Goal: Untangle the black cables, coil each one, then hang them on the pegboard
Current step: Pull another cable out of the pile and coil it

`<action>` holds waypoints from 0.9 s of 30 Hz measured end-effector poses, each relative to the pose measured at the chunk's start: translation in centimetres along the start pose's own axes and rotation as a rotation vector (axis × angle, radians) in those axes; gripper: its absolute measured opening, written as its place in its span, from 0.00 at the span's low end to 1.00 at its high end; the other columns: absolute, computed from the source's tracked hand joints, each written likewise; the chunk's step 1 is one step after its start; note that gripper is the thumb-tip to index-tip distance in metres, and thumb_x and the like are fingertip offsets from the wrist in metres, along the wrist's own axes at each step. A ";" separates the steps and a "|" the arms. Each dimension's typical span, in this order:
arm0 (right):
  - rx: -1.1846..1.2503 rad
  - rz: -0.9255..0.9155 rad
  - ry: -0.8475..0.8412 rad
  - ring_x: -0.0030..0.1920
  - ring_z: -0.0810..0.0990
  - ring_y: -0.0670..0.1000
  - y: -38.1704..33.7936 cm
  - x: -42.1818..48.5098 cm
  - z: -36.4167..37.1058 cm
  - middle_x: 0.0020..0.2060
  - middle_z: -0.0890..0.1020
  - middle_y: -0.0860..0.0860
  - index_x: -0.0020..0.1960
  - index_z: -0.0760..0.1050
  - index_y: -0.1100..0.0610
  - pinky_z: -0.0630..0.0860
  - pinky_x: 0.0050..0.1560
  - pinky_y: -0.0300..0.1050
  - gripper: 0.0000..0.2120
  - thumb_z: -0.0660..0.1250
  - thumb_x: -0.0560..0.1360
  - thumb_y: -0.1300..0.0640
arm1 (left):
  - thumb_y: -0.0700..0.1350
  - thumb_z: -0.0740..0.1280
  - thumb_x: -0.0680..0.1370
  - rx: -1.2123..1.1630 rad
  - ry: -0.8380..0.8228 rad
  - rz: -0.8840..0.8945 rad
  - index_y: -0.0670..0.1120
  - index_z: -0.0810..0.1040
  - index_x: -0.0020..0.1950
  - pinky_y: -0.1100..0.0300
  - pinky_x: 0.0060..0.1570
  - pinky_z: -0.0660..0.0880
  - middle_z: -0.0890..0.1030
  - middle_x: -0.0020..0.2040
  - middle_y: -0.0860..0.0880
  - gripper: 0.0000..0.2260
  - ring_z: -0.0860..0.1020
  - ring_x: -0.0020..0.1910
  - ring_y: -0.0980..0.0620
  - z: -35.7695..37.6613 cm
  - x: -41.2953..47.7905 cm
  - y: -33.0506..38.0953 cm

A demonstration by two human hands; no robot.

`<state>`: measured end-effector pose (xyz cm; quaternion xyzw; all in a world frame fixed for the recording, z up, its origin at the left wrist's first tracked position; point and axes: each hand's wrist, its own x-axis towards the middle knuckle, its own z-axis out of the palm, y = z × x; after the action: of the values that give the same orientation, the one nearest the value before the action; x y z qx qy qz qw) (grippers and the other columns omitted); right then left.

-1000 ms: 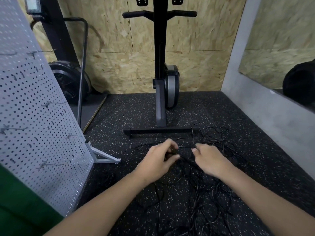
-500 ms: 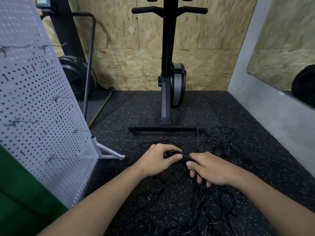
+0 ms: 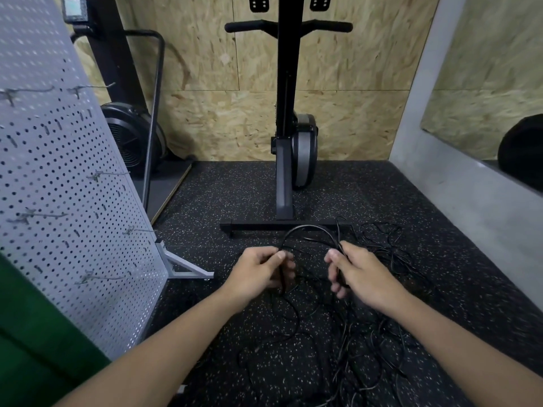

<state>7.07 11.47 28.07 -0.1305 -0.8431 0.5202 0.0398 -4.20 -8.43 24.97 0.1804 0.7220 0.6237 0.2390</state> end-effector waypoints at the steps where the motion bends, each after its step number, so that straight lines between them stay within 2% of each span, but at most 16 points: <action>1: -0.005 -0.007 0.028 0.39 0.85 0.49 0.2 0.1 0.6 0.41 0.85 0.50 0.53 0.76 0.58 0.83 0.40 0.45 0.12 0.57 0.87 0.53 | 0.41 0.63 0.87 -0.058 0.039 -0.002 0.42 0.83 0.59 0.48 0.50 0.85 0.87 0.54 0.43 0.10 0.87 0.52 0.46 0.7 0.0 0.4; 4: -0.088 -0.067 0.110 0.51 0.86 0.43 0.4 0.5 1.7 0.49 0.86 0.46 0.56 0.77 0.55 0.82 0.55 0.44 0.12 0.57 0.87 0.51 | 0.38 0.63 0.86 -0.282 0.105 -0.056 0.44 0.81 0.63 0.52 0.41 0.84 0.85 0.58 0.44 0.10 0.86 0.55 0.45 2.9 0.0 1.6; 6: -0.154 -0.068 0.105 0.55 0.84 0.41 0.1 0.4 1.9 0.53 0.85 0.44 0.56 0.76 0.53 0.79 0.59 0.44 0.12 0.57 0.87 0.48 | 0.37 0.61 0.86 -0.380 0.114 -0.089 0.43 0.80 0.64 0.53 0.40 0.83 0.85 0.58 0.44 0.11 0.85 0.56 0.45 3.8 0.0 2.3; 8: -0.236 -0.058 0.078 0.55 0.83 0.46 -0.1 0.3 2.0 0.52 0.84 0.47 0.52 0.75 0.50 0.79 0.57 0.48 0.11 0.56 0.87 0.48 | 0.36 0.59 0.87 -0.400 0.096 -0.079 0.42 0.82 0.60 0.54 0.41 0.83 0.87 0.52 0.46 0.12 0.86 0.50 0.47 4.2 -0.1 2.6; 11: -0.345 -0.036 0.025 0.43 0.80 0.50 -0.3 0.0 2.4 0.43 0.81 0.51 0.47 0.72 0.51 0.76 0.43 0.49 0.12 0.57 0.87 0.49 | 0.34 0.56 0.87 -0.368 0.075 -0.023 0.42 0.83 0.54 0.53 0.42 0.83 0.86 0.43 0.46 0.15 0.84 0.43 0.50 4.6 -0.1 2.6; 13: -0.335 -0.021 -0.001 0.45 0.82 0.50 -0.2 0.1 2.5 0.45 0.84 0.51 0.52 0.75 0.52 0.78 0.47 0.51 0.11 0.58 0.87 0.49 | 0.33 0.57 0.86 -0.325 0.067 0.028 0.43 0.84 0.54 0.53 0.44 0.83 0.85 0.45 0.45 0.16 0.83 0.45 0.48 4.6 0.0 2.4; 15: -0.245 0.007 -0.024 0.48 0.83 0.44 0.0 0.4 2.4 0.45 0.86 0.47 0.54 0.77 0.52 0.78 0.56 0.50 0.11 0.57 0.87 0.50 | 0.34 0.61 0.85 -0.250 0.063 0.091 0.42 0.85 0.56 0.55 0.47 0.83 0.84 0.49 0.42 0.12 0.84 0.48 0.48 4.1 0.0 2.3; 17: -0.166 0.040 -0.050 0.45 0.83 0.41 0.2 0.5 2.2 0.42 0.86 0.46 0.53 0.77 0.52 0.77 0.57 0.50 0.12 0.57 0.87 0.50 | 0.35 0.66 0.84 -0.129 0.060 0.175 0.43 0.86 0.55 0.56 0.48 0.84 0.86 0.49 0.43 0.09 0.85 0.49 0.52 3.4 0.0 2.1; 20: -0.123 0.059 -0.062 0.45 0.86 0.51 0.5 0.7 1.8 0.40 0.86 0.49 0.51 0.78 0.53 0.80 0.58 0.59 0.15 0.58 0.86 0.46 | 0.39 0.72 0.81 0.094 0.091 0.253 0.48 0.88 0.53 0.57 0.47 0.82 0.86 0.45 0.43 0.06 0.82 0.43 0.57 2.6 0.1 1.6; 22: -0.095 0.048 -0.093 0.43 0.86 0.50 0.3 0.6 1.7 0.39 0.85 0.48 0.53 0.78 0.53 0.81 0.58 0.57 0.13 0.58 0.87 0.49 | 0.41 0.74 0.79 0.128 0.095 0.262 0.48 0.88 0.52 0.58 0.47 0.79 0.85 0.40 0.48 0.04 0.80 0.40 0.59 2.3 0.1 1.3; 24: -0.046 0.052 -0.136 0.41 0.85 0.48 0.0 0.4 1.6 0.40 0.84 0.48 0.55 0.78 0.55 0.82 0.54 0.50 0.10 0.58 0.87 0.53 | 0.43 0.76 0.78 0.143 0.083 0.270 0.49 0.89 0.50 0.62 0.46 0.76 0.85 0.38 0.52 0.02 0.79 0.39 0.60 2.2 0.1 1.1; 27: -0.002 0.056 -0.206 0.40 0.84 0.47 -0.3 0.1 1.4 0.43 0.84 0.48 0.57 0.77 0.57 0.79 0.45 0.43 0.09 0.58 0.87 0.57 | 0.44 0.77 0.77 0.166 0.076 0.288 0.49 0.88 0.45 0.63 0.46 0.77 0.86 0.39 0.47 0.02 0.79 0.39 0.59 2.1 -0.1 1.3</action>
<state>6.65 10.12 27.70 -0.0998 -0.8393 0.5309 -0.0619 -3.00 -6.56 26.02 0.2775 0.7461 0.5963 0.1041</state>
